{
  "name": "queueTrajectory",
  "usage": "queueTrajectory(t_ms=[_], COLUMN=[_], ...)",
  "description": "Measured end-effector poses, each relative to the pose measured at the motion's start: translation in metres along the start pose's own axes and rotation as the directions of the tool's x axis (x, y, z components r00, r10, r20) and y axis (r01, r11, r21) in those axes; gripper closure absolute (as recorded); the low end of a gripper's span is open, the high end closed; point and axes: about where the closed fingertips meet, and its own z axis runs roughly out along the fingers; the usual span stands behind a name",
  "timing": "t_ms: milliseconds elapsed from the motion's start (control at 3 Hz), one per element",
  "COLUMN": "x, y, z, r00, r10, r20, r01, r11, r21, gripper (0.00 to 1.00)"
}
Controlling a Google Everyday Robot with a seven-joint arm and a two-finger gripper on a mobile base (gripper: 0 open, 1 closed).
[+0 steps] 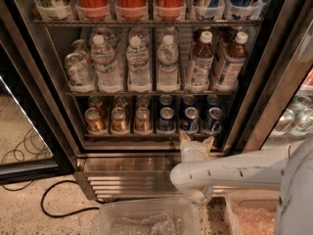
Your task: Pick pepsi can from bottom shelf of fridge
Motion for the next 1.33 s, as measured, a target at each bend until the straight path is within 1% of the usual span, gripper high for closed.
queueTrajectory(t_ms=[333, 667, 1000, 1333], x=[-0.007, -0.018, -0.031, -0.03], y=[-0.006, -0.013, -0.015, -0.015], z=[0.016, 0.022, 0.014, 0.016], r00=[0.999, 0.998, 0.997, 0.996], r10=[-0.007, 0.001, 0.033, 0.036], r20=[0.034, 0.063, 0.074, 0.086], r01=[0.006, -0.005, -0.035, -0.039], r11=[0.9993, 0.9983, 0.999, 0.9988], r21=[0.036, 0.058, 0.027, 0.03], gripper=[0.2, 0.17, 0.0, 0.0])
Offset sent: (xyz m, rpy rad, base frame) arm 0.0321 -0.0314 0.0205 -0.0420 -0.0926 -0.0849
